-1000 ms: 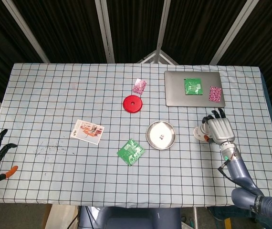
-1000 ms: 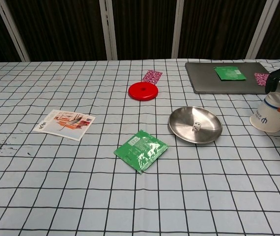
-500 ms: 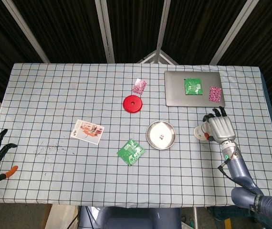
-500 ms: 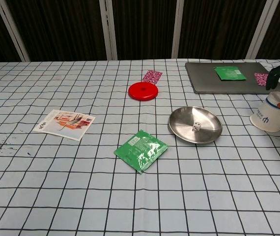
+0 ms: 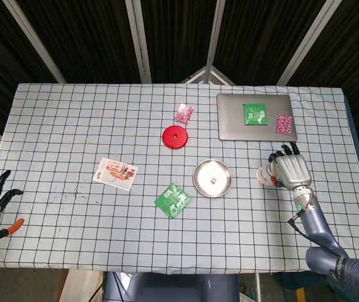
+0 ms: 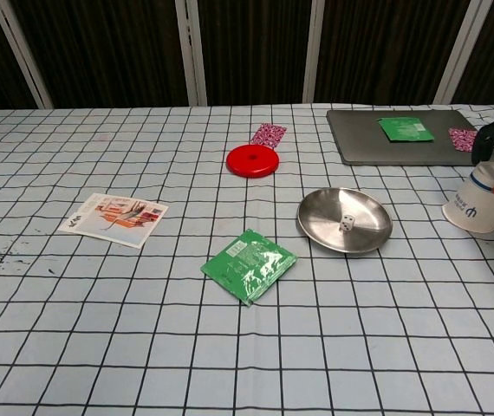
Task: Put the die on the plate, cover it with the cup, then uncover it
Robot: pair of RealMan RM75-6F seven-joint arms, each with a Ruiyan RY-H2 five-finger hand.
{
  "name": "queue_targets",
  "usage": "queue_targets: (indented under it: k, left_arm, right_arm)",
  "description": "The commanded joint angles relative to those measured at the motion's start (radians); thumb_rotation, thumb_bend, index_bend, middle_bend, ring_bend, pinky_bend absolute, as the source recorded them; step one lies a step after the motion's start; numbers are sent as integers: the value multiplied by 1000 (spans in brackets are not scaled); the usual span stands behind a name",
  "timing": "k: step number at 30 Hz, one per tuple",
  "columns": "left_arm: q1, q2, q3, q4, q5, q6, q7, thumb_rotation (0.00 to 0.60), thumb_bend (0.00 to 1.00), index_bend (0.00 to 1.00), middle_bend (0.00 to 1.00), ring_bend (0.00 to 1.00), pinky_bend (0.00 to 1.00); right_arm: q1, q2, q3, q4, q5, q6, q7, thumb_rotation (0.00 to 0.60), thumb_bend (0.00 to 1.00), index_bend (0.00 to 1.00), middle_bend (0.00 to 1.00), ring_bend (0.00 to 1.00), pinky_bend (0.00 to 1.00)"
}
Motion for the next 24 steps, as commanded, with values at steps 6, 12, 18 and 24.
queue_targets:
  k: [6,12,18,24]
  left_arm:
    - [-2,-1,0,2,-1,-4,1,600,260,324,0,0,128]
    - [-3,-3,0,0,-1,-5,7,600,260,326,0,0,128]
    - [-4,-4,1,0,-2,-9,13,600,260,331,0,0,128]
    - [-5,-6,2,-1,-1,-10,15,600,260,336,0,0,128]
  right_arm:
    - [-2,-3,-3,12,5,-7,4,600,303,400,350,137,0]
    - [-2,-4,-5,19,7,-12,4,600,302,400,350,137,0]
    - [-5,-3,-8,26,6,-14,10,600,303,400,350,137,0]
    - [-10,4,-11,26,4,-14,14,600,303,400,350,137,0]
